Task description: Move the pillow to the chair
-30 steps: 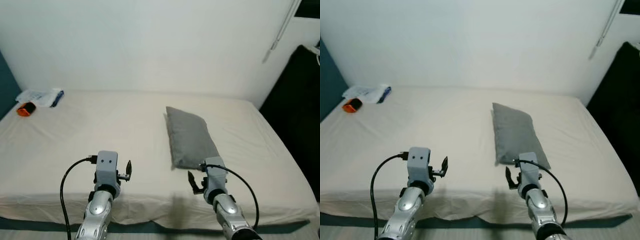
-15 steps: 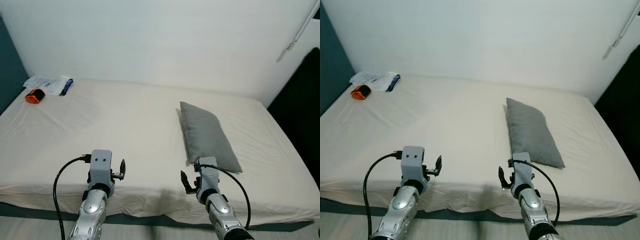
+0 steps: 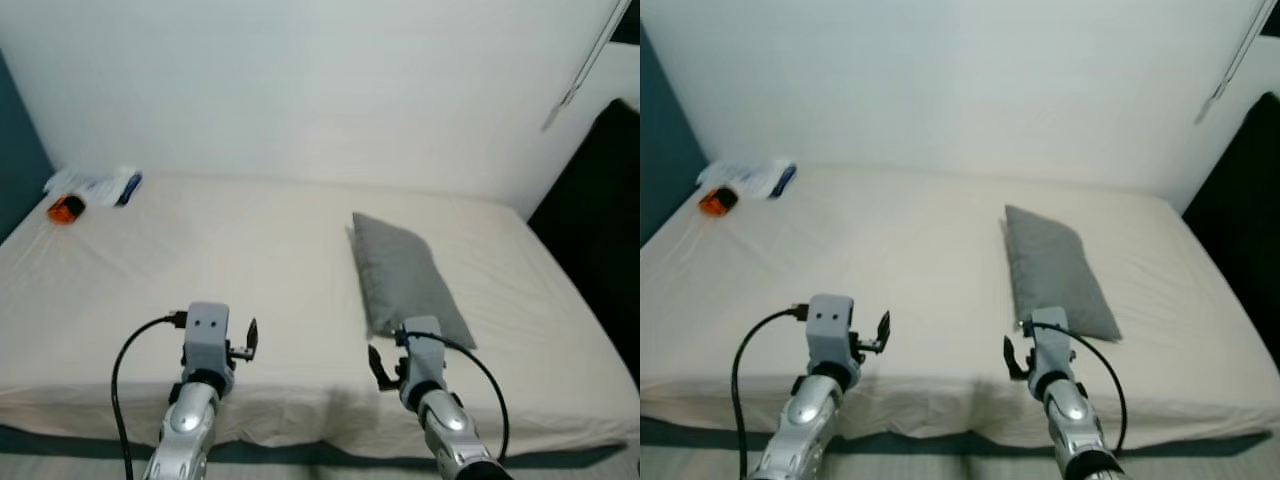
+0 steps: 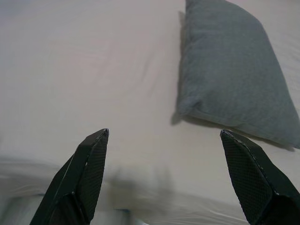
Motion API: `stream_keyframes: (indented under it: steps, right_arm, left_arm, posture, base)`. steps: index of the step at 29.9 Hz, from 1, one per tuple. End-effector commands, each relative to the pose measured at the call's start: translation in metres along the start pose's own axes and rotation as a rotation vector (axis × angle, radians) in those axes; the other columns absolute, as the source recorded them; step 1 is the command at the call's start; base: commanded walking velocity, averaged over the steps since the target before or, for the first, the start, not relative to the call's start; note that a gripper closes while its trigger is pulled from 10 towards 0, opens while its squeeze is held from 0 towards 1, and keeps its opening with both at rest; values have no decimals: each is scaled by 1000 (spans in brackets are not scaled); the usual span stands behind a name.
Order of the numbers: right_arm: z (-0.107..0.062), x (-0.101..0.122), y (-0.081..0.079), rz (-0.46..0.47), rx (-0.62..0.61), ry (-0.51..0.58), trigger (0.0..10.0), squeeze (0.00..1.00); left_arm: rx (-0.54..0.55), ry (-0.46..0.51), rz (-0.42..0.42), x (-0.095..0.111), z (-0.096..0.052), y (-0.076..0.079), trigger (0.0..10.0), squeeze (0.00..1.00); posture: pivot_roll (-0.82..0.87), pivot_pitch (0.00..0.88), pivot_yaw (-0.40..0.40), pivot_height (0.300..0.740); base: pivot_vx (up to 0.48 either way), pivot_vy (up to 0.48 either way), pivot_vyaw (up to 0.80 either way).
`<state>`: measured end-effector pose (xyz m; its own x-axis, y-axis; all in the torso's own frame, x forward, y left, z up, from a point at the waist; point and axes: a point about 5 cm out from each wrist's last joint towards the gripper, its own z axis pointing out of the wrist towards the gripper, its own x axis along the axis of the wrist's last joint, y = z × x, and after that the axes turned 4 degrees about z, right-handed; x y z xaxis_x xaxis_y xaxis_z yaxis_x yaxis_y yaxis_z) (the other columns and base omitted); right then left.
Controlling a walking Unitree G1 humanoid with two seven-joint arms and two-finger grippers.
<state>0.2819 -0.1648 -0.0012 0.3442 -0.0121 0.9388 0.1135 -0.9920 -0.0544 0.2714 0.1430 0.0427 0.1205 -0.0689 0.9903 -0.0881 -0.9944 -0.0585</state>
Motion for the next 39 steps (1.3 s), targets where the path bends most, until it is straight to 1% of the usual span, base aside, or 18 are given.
stream_keyframes:
  steps: [1, 9, 19, 33, 36, 39]
  right_arm:
    - [0, 2, 2, -4, -4, 9, 10000, 0]
    - [0, 3, 3, -6, -3, 11, 10000, 0]
    - [1, 3, 3, -7, 4, 7, 10000, 0]
    - [0, 2, 2, 1, 6, 4, 10000, 0]
    - [-1, 0, 1, 7, 7, 3, 10000, 0]
    - [-1, 0, 0, 12, 6, 2, 10000, 0]
  left_arm:
    - [-10, 6, -7, 0, -1, 5, 10000, 0]
    - [-8, 3, -18, -1, -1, 5, 10000, 0]
    - [12, 13, -24, -1, -3, 1, 10000, 0]
    - [9, 7, -27, -2, -4, 0, 10000, 0]
    - [8, -15, -29, -5, -5, 0, 10000, 0]
    - [13, -44, -12, -9, -5, -1, 10000, 0]
  posture:
    - [44, 0, -90, 740]
    - [44, 0, -92, 740]
    - [50, 0, -102, 740]
    - [54, 0, -97, 740]
    - [59, 0, -93, 740]
    - [59, 0, -93, 740]
  base:
    - [424, 0, 0]
    - [378, 0, 0]
    - [0, 0, 0]
    - [0, 0, 0]
    - [0, 0, 0]
    - [0, 0, 0]
